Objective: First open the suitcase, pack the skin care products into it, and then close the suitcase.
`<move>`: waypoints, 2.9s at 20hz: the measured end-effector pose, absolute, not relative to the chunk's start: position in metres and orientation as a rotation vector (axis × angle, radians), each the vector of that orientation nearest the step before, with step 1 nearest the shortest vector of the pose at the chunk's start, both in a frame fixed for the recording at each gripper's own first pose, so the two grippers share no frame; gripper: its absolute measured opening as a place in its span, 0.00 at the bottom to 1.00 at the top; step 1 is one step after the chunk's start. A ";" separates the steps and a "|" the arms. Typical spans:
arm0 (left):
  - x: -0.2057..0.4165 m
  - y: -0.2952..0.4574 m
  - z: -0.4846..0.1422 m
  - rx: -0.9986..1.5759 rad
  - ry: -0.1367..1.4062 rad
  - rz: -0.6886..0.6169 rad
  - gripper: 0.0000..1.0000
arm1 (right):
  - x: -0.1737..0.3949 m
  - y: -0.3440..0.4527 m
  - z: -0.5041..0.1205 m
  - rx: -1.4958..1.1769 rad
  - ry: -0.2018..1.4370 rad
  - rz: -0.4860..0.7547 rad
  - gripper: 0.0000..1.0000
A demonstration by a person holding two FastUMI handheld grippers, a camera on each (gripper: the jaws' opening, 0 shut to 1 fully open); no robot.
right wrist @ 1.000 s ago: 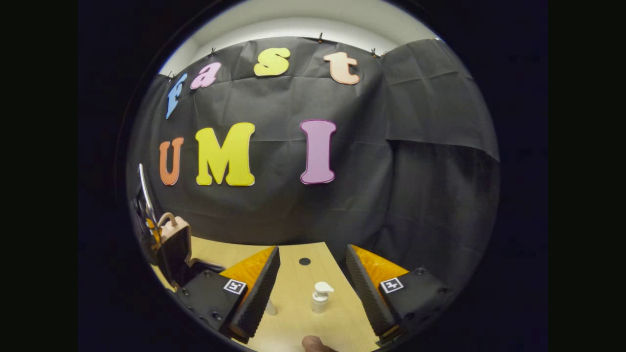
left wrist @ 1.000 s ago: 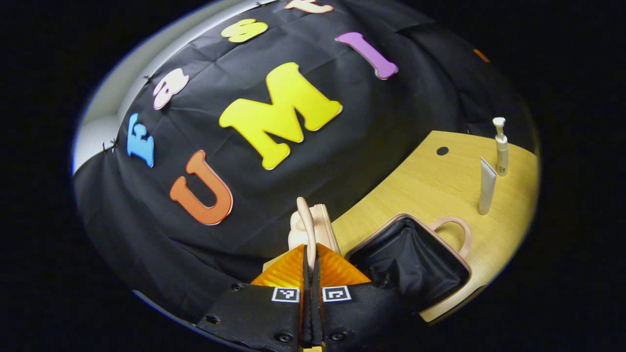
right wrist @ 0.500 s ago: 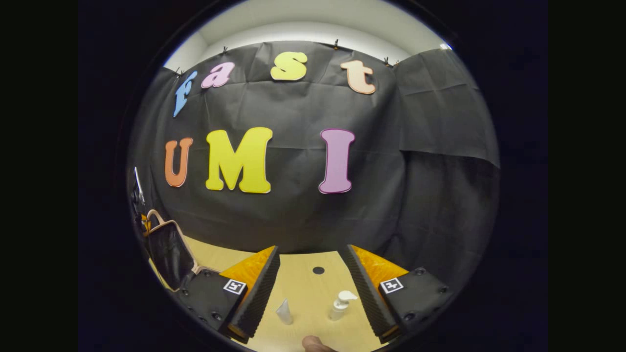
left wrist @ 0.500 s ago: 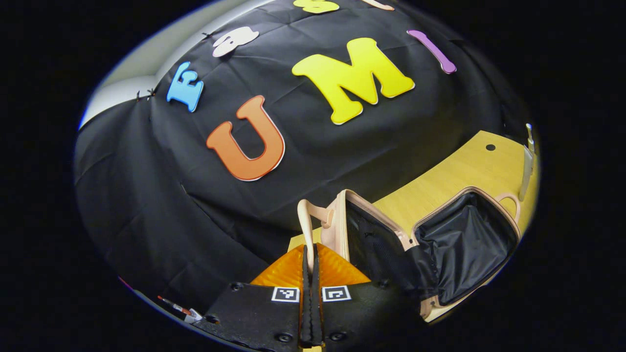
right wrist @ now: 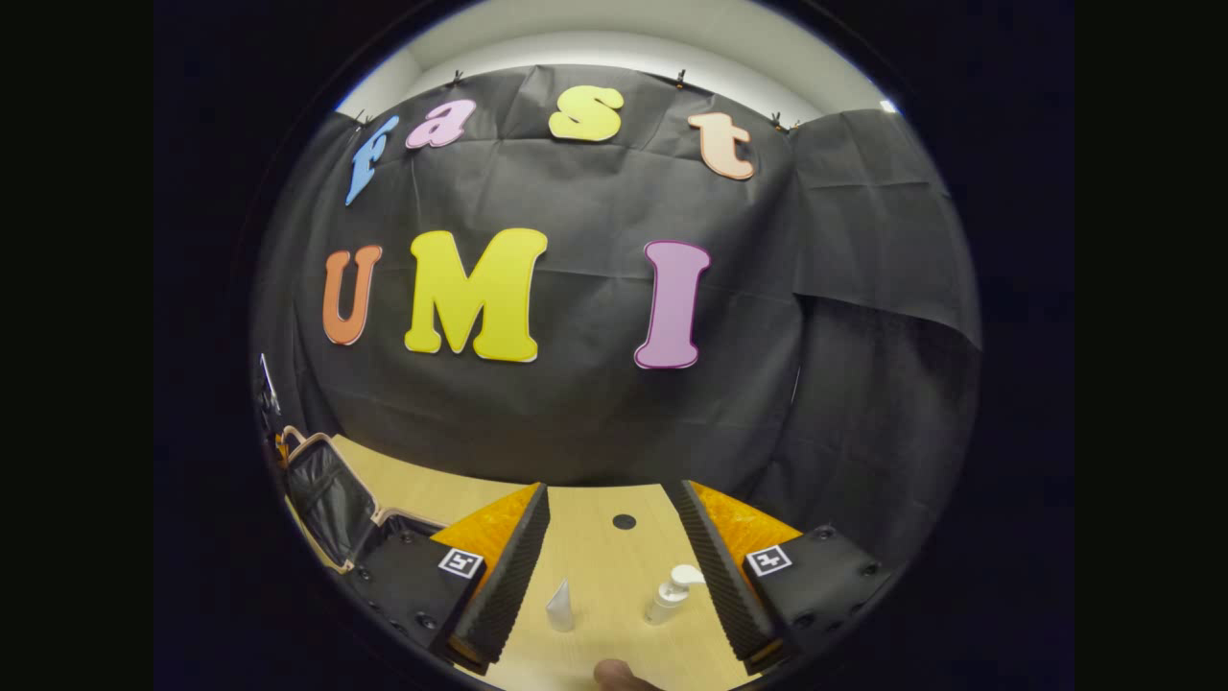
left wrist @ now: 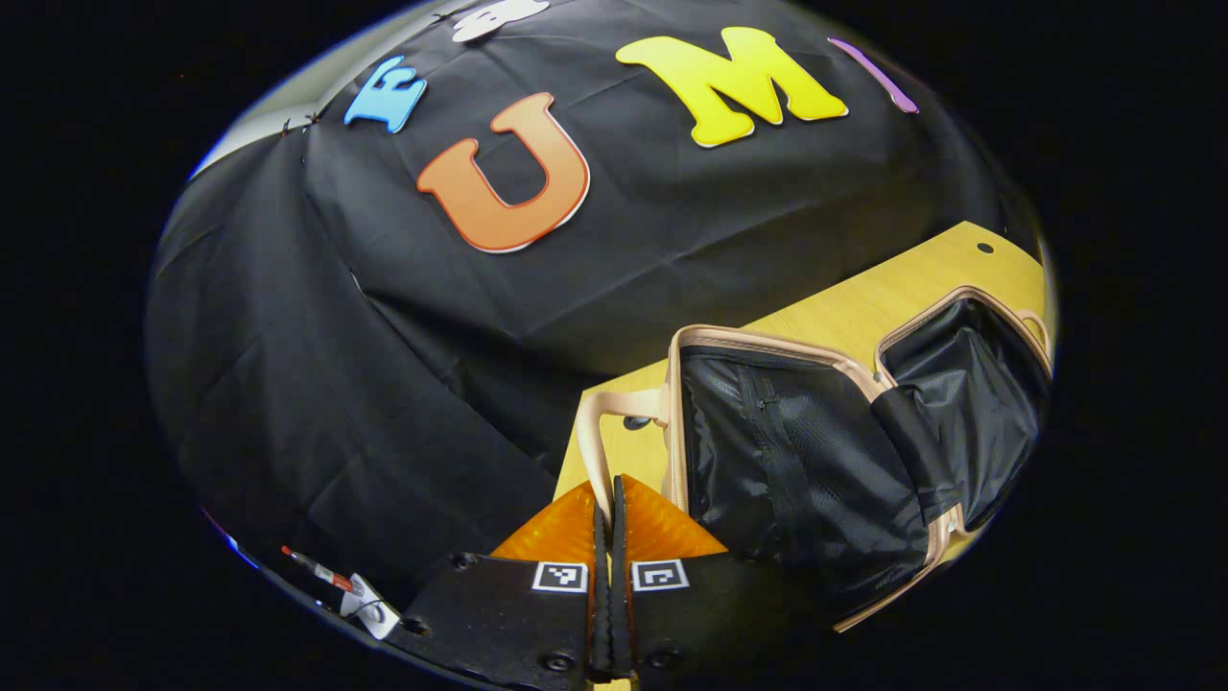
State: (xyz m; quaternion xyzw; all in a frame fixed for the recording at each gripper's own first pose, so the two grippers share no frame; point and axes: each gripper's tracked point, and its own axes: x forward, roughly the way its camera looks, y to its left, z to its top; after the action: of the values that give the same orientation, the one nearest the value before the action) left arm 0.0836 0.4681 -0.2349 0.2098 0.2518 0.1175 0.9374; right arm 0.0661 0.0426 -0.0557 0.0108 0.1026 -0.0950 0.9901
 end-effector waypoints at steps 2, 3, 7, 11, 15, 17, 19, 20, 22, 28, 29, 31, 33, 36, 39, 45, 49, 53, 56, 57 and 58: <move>0.084 0.480 -0.257 0.386 0.556 0.236 0.03 | 0.061 0.046 -0.068 -0.001 0.242 -0.189 0.81; 0.084 0.485 -0.269 0.366 0.574 0.232 0.03 | 0.057 0.047 -0.074 -0.008 0.262 -0.190 0.81; 0.080 0.496 -0.311 0.306 0.643 0.201 0.03 | 0.041 0.053 -0.086 -0.035 0.294 -0.183 0.80; 0.084 0.499 -0.335 0.299 0.684 0.154 0.03 | 0.032 0.051 -0.097 -0.027 0.329 -0.193 0.80; 0.080 0.501 -0.355 0.273 0.737 0.128 0.07 | 0.023 0.050 -0.108 -0.023 0.353 -0.206 0.80; 0.076 0.499 -0.358 0.241 0.750 0.133 0.08 | 0.020 0.049 -0.111 -0.021 0.359 -0.204 0.80; 0.074 0.498 -0.360 0.223 0.747 0.145 0.08 | 0.018 0.045 -0.112 -0.019 0.356 -0.203 0.81; 0.075 0.500 -0.360 0.226 0.743 0.157 0.08 | 0.018 0.044 -0.114 -0.015 0.356 -0.201 0.81; 0.070 0.511 -0.355 0.259 0.746 0.210 0.19 | 0.016 0.040 -0.120 -0.010 0.363 -0.194 0.80; 0.054 0.488 -0.310 0.222 0.677 0.245 0.98 | 0.017 0.020 -0.130 0.002 0.364 -0.149 0.81; 0.050 0.473 -0.299 0.212 0.657 0.238 0.99 | 0.017 0.016 -0.133 0.003 0.366 -0.136 0.81; 0.048 0.437 -0.277 0.189 0.618 0.206 0.99 | 0.020 0.007 -0.137 0.008 0.372 -0.118 0.81; 0.049 0.392 -0.262 0.172 0.588 0.159 0.99 | 0.022 -0.002 -0.141 0.010 0.372 -0.096 0.81; 0.049 0.309 -0.246 0.144 0.553 0.051 0.99 | 0.023 -0.015 -0.147 0.009 0.378 -0.063 0.81; 0.048 0.219 -0.235 0.128 0.526 -0.069 0.99 | 0.023 -0.030 -0.154 0.007 0.385 -0.037 0.81; 0.040 0.046 -0.239 0.117 0.525 -0.295 0.99 | 0.019 -0.065 -0.163 0.010 0.386 0.005 0.81; 0.039 -0.045 -0.258 0.098 0.548 -0.432 0.99 | 0.018 -0.093 -0.171 -0.001 0.392 0.003 0.81; 0.043 -0.115 -0.286 0.085 0.587 -0.521 0.99 | 0.014 -0.119 -0.184 -0.021 0.419 -0.013 0.80; 0.055 -0.144 -0.311 0.088 0.626 -0.549 0.99 | 0.013 -0.135 -0.199 -0.047 0.448 -0.024 0.81; 0.060 -0.152 -0.323 0.090 0.642 -0.550 0.99 | 0.012 -0.140 -0.205 -0.051 0.462 -0.026 0.81; 0.065 -0.159 -0.333 0.084 0.661 -0.549 0.99 | 0.011 -0.144 -0.211 -0.052 0.477 -0.028 0.81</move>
State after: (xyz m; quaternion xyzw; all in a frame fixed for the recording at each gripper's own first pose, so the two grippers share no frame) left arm 0.0654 -0.1592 -0.3328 0.0408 0.3204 -0.2661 0.9082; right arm 0.0107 -0.1440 -0.2107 -0.0258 0.2362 -0.0139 0.9713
